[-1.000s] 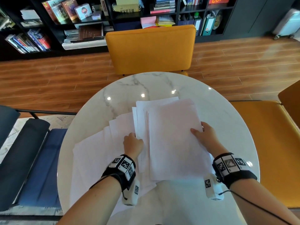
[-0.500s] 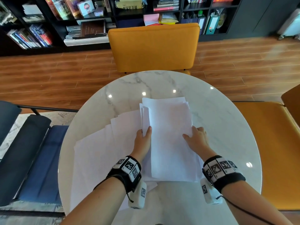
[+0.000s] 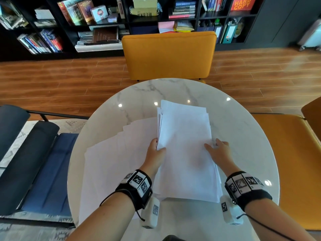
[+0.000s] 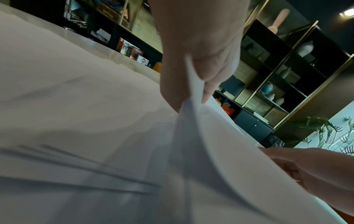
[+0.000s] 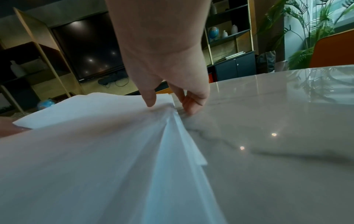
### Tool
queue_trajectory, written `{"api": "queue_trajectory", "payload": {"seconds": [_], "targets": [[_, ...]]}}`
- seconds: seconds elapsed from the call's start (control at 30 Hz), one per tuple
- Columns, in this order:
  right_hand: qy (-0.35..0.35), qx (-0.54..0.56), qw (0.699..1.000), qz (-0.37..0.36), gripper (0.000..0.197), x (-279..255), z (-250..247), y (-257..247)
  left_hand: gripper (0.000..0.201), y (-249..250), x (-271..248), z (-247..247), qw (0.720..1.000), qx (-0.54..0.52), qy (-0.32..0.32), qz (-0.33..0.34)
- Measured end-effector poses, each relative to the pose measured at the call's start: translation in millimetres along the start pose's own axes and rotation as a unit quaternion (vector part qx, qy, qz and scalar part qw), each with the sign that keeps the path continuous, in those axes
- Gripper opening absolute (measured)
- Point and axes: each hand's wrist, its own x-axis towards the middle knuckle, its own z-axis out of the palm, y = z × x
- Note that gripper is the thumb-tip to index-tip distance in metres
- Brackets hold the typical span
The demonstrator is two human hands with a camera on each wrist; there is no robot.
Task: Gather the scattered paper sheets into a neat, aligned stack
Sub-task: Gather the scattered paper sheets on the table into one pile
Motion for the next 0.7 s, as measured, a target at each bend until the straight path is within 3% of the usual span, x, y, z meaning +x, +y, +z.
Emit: {"api": "queue_trajectory", "payload": {"seconds": [0.1, 0.2, 0.33, 0.47, 0.6, 0.7], "targets": [[-0.027, 0.104, 0.994, 0.014, 0.063, -4.0, -0.9, 0.6, 0.038, 0.2, -6.8, -5.1, 1.0, -0.026, -0.006, 0.001], [-0.038, 0.197, 0.979, 0.045, 0.05, -7.3, 0.0, -0.5, 0.036, 0.9, -12.2, -11.3, 0.999, -0.043, -0.005, 0.003], [-0.06, 0.25, 0.966, 0.035, 0.039, -11.0, 2.3, -2.5, 0.033, -6.5, -14.0, -23.5, 1.0, -0.017, -0.016, -0.013], [-0.042, 0.177, 0.983, 0.0, 0.036, -11.0, 10.4, -10.3, 0.046, -19.2, -10.5, -36.4, 0.998, 0.042, -0.015, -0.046], [-0.033, 0.114, 0.993, 0.006, 0.039, -6.8, 17.7, -13.8, 0.054, -26.1, 0.7, -53.6, 0.984, 0.108, 0.131, -0.051], [-0.039, 0.027, 0.999, -0.004, 0.037, -5.9, 21.4, -14.2, 0.057, -24.2, 8.8, -61.1, 0.976, 0.118, 0.162, -0.088]]}}
